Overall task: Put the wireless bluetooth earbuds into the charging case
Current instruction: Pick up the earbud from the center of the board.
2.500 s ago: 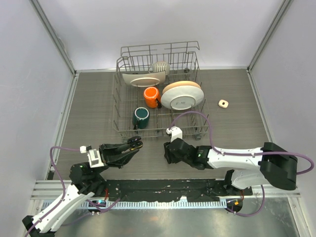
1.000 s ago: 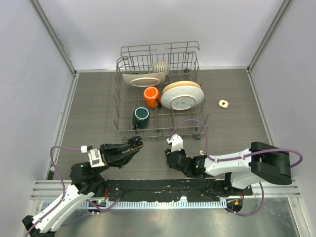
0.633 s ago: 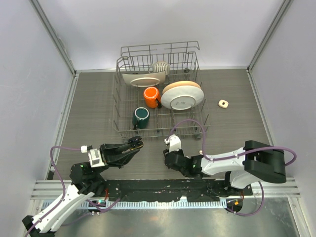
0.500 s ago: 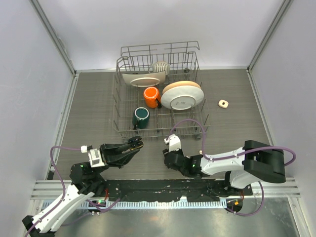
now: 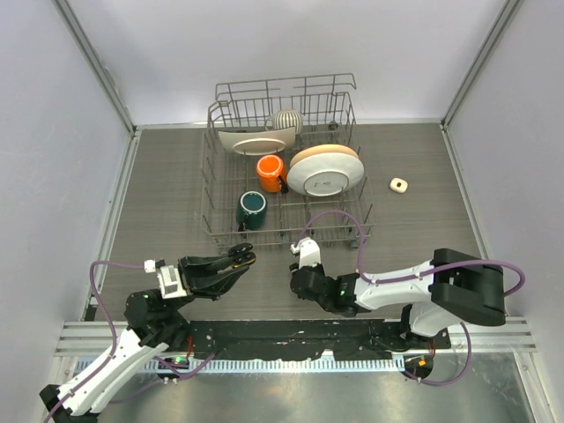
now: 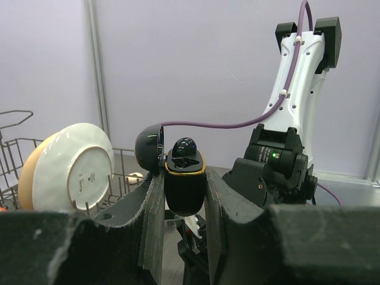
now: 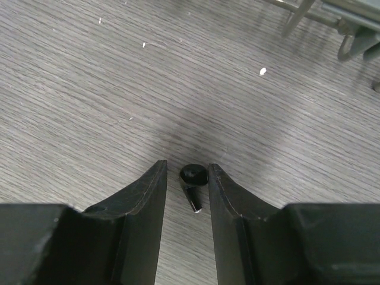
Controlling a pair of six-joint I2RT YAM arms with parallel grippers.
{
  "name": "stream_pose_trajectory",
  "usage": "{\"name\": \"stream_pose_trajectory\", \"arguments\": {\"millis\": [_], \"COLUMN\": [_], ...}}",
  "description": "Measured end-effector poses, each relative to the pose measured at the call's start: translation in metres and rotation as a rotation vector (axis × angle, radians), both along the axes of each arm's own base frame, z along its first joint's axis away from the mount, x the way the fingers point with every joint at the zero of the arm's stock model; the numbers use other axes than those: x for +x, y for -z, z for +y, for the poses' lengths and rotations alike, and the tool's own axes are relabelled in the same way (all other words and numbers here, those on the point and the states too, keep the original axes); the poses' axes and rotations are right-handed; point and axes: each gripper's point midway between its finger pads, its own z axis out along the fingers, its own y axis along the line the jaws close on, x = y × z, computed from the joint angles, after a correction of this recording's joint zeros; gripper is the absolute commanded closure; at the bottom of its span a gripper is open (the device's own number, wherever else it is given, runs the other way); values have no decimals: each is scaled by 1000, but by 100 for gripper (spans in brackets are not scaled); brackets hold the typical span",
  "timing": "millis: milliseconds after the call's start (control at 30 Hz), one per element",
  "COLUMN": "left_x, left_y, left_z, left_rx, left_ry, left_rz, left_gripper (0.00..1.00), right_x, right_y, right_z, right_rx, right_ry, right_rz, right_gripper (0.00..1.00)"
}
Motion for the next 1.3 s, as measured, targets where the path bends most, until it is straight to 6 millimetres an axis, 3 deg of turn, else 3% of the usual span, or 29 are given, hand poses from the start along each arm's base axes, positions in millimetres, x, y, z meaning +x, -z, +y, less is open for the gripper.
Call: {"name": "stream_pose_trajectory", "arguments": {"millis": [400,500,633,733,900,1067,1300], "left_x": [0,0,0,0,0,0,0], "left_y": [0,0,0,0,0,0,0], "left_z": [0,0,0,0,0,0,0], "left_rx": [0,1,1,1,0,0,1], "left_ry": [0,0,0,0,0,0,0], "left_rz": [0,1,1,1,1,1,2], "left_gripper": [99,100,100,100,100,100,100], "right_x": [1,1,2,1,-2,-2,-1], "right_y": [0,1,1,1,1,1,1], "right_z": [0,-1,-3,-7,-11,-13,-13], "right_rx": [-7,-13,-12,-6,50,115,111], "right_ry": [13,16,38,91,232,341,361], "right_rz": [12,11,18,46,109,137,135], "right_gripper": [68,73,90,96,93,80,67]}}
